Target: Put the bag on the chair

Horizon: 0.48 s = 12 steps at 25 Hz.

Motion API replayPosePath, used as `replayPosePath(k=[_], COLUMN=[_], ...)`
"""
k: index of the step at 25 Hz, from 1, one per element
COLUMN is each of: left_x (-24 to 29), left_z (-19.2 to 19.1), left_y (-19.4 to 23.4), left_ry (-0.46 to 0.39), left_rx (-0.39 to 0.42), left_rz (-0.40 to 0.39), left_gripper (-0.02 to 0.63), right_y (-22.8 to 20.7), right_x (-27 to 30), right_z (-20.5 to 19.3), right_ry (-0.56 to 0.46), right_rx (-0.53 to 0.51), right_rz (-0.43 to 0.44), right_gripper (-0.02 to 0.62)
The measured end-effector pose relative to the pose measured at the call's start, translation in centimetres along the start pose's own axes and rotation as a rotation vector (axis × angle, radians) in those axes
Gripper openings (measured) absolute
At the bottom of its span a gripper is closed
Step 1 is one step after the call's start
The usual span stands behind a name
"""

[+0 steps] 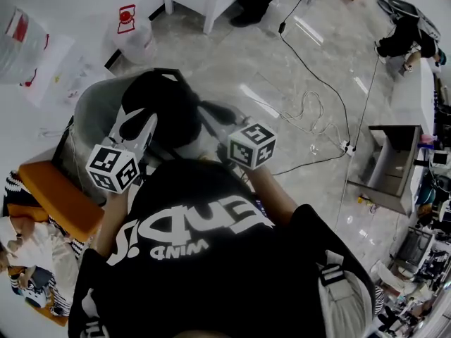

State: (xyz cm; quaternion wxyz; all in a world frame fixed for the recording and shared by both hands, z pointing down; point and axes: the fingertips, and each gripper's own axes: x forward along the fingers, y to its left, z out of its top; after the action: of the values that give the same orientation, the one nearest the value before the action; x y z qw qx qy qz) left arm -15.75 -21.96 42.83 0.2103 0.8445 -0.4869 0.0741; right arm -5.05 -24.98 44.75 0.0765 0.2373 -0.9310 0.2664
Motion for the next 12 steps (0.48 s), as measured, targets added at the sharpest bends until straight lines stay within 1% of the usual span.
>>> replayPosePath(k=[2, 4, 7, 12], left_x=[-0.2, -0.3, -0.3, -0.1], left_z=[0.1, 0.0, -0.4, -1.2], left_y=[0.2, 0.4, 0.8, 1.3], left_ry=[-0.017, -0.033, -0.037, -0.026], left_rx=[0.004, 0.003, 0.008, 0.011], left_rz=[0.014, 0.026, 0.039, 0.066], left_gripper=[0.041, 0.005, 0.002, 0.002], right_y=[-0.3, -0.6, -1.0, -1.2], right_x=[-0.1, -0.2, -0.1, -0.1], right_z=[0.2, 0.2, -0.1, -0.6], right_ry=[-0.019, -0.032, -0.041, -0.045], right_rx=[0.000, -0.002, -0.001, 0.008], right_rz=[-0.023, -0.044, -0.068, -0.081], right_gripper=[0.018, 0.002, 0.002, 0.002])
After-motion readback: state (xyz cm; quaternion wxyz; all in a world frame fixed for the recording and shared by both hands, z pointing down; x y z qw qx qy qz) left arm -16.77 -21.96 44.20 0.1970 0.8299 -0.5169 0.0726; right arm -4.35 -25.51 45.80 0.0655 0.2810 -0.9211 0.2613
